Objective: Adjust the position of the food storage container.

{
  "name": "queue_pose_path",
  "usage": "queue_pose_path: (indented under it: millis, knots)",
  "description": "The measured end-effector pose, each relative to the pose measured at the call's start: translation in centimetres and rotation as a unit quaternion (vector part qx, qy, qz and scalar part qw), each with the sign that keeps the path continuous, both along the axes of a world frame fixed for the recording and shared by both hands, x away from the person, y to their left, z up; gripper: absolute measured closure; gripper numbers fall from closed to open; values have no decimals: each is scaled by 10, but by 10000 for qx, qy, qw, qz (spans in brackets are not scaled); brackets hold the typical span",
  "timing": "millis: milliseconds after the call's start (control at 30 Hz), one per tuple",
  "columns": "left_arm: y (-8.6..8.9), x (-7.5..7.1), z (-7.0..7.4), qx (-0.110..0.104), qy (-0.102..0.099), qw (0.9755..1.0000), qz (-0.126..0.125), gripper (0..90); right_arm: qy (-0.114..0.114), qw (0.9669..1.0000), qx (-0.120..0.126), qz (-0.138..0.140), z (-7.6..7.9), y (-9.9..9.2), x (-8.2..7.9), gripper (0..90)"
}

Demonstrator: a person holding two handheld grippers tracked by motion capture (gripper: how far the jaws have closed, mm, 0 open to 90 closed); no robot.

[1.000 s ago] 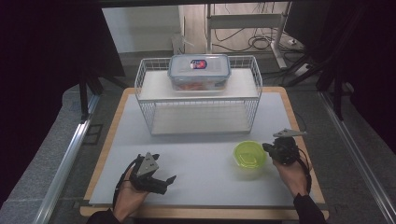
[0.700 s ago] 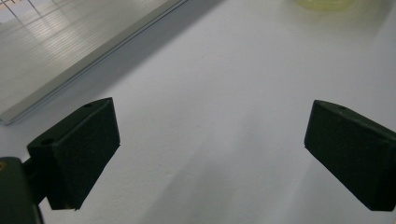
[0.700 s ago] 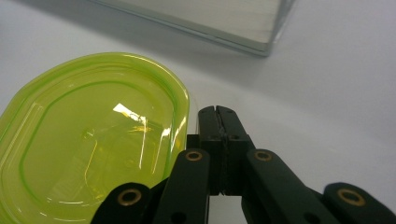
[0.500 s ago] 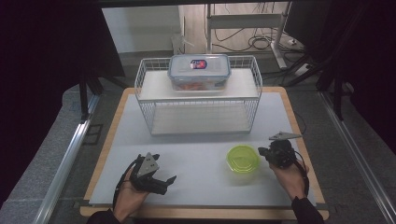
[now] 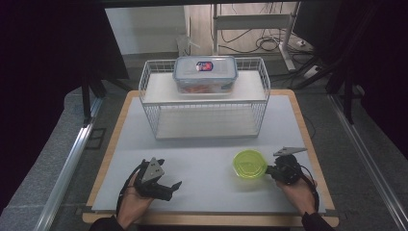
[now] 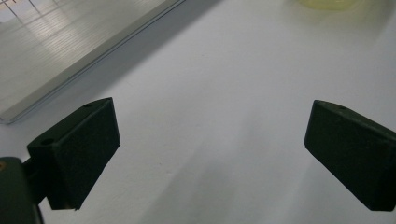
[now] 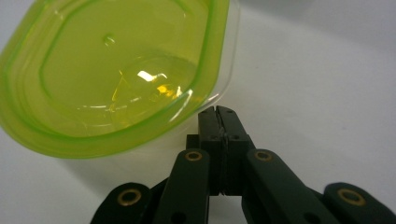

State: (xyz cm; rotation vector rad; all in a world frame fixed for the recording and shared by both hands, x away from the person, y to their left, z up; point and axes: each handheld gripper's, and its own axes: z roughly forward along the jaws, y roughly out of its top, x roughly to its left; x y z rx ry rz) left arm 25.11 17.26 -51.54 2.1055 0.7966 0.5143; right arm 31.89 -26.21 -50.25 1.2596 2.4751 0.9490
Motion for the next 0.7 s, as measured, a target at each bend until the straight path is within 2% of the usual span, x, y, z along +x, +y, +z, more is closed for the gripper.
queue_pose_path:
  millis: [300, 700]
  knots:
    - [0, 0, 0, 13, 1, 10000, 7, 33, 184, 9997, -39, 167, -9, 12, -1, 895]
    - [0, 1, -1, 26, 19, 10000, 9, 33, 201, 9989, -12, 432, -12, 34, -1, 895]
